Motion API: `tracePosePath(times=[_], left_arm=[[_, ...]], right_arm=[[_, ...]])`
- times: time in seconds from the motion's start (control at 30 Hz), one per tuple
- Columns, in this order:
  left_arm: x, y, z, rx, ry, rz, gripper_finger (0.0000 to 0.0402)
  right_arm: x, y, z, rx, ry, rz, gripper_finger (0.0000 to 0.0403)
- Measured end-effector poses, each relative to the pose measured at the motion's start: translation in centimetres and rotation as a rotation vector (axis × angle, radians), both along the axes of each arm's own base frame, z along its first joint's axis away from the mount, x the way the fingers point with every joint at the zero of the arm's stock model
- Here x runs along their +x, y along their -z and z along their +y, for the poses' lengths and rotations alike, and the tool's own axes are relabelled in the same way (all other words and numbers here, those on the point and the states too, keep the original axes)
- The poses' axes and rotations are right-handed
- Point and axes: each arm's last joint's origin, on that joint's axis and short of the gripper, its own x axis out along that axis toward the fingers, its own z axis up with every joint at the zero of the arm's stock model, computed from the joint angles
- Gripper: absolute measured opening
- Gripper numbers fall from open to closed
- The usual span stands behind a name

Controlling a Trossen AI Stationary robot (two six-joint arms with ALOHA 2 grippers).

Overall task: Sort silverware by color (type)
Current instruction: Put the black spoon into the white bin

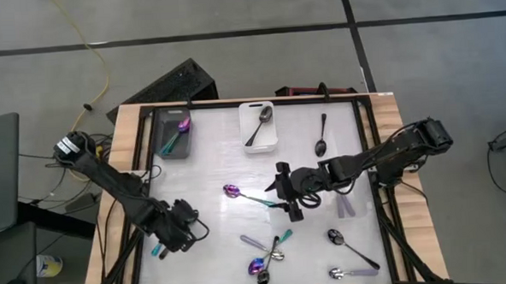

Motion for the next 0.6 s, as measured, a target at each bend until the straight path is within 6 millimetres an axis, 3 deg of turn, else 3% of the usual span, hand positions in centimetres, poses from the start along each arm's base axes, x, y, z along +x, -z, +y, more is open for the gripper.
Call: tracePosePath(times=[0.23, 0.6], left_arm=[[-0.7, 2.3, 0.2, -0.040, -0.005, -0.008, 0.0125], [-0.9, 2.4, 0.3, -0.031, 0.043, 0.029, 0.0125]], right_arm=[[0.0, 0.0, 0.0, 0.000, 0.002, 0.000, 0.0260], [0.1, 0.0, -0.3, 0.000, 0.009, -0.001, 0.0260]])
